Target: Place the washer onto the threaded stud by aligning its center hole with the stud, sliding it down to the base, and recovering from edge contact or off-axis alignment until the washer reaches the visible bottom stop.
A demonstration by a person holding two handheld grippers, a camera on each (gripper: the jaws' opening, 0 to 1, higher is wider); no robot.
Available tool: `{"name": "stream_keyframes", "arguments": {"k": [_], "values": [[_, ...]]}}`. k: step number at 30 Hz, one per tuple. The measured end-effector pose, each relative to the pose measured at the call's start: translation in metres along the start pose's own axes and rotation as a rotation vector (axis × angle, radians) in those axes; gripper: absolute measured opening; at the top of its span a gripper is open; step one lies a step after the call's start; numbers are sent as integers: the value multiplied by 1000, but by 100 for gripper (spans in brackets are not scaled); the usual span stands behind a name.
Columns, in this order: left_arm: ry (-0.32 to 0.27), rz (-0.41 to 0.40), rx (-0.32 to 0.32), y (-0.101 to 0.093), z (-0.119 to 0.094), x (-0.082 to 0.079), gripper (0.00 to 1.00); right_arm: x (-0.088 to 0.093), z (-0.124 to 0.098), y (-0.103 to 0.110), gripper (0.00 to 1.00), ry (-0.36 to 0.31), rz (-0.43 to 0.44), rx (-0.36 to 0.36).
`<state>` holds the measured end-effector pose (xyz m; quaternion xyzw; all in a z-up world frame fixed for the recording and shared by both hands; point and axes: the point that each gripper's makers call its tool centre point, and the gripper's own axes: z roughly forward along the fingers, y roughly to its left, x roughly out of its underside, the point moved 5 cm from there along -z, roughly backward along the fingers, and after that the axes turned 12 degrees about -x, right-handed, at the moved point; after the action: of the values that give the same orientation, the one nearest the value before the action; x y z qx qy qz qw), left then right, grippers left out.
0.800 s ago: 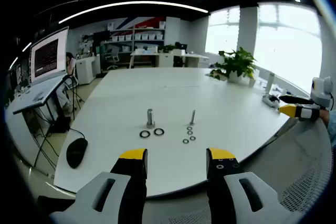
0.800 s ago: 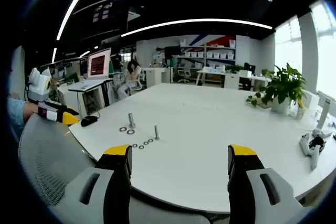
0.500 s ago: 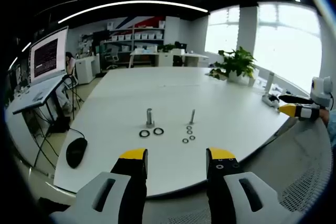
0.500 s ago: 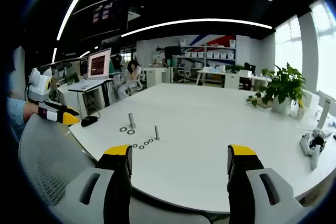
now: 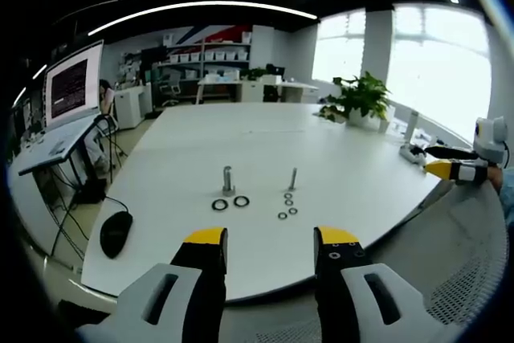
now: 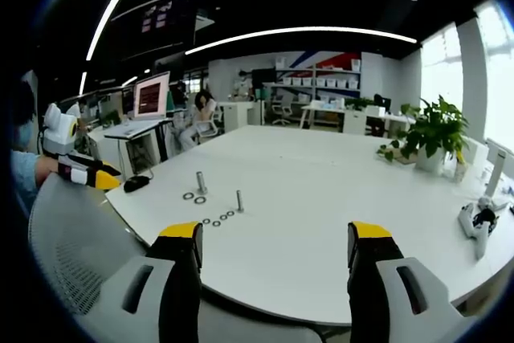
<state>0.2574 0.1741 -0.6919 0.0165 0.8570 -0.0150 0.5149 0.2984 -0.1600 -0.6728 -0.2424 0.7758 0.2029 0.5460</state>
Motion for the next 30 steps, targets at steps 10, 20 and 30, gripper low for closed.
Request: {"name": "stream_keyframes", "arguments": {"k": [10,20,30], "values": [[-56,-20,3,1,-1,-6,40,0,0,0,73,5,1,6],[-45,-16,8,1,-1,-5,39,2,0,0,73,23,0,13],[-32,-13,13,0,-1,-3,36,3,0,0,72,31,-1,14]]}}
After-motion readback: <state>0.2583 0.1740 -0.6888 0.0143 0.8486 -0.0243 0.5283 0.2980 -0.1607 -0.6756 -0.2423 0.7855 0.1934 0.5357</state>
